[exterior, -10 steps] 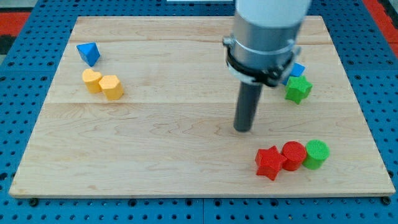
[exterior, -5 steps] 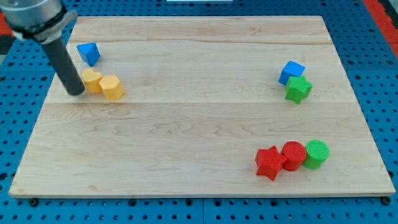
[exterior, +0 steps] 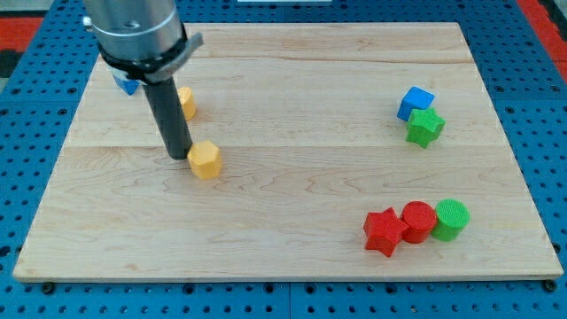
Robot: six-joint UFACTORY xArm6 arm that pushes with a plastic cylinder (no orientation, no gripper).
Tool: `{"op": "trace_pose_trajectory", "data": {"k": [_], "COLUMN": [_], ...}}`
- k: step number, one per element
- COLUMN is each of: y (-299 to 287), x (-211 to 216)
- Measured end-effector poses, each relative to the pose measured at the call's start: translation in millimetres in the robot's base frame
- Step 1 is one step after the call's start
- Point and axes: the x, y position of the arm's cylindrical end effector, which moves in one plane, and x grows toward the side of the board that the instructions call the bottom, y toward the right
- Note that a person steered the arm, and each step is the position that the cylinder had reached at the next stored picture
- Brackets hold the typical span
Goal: Move the yellow hexagon to the left of the red star
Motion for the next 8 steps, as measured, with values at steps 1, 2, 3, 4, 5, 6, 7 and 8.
{"op": "trace_pose_trajectory", "data": {"k": [1,2,3,4,5,6,7,8], "y": [59,103,87,57,54,53,92,94], "x": [2,13,19,10,24,76,100,80]}}
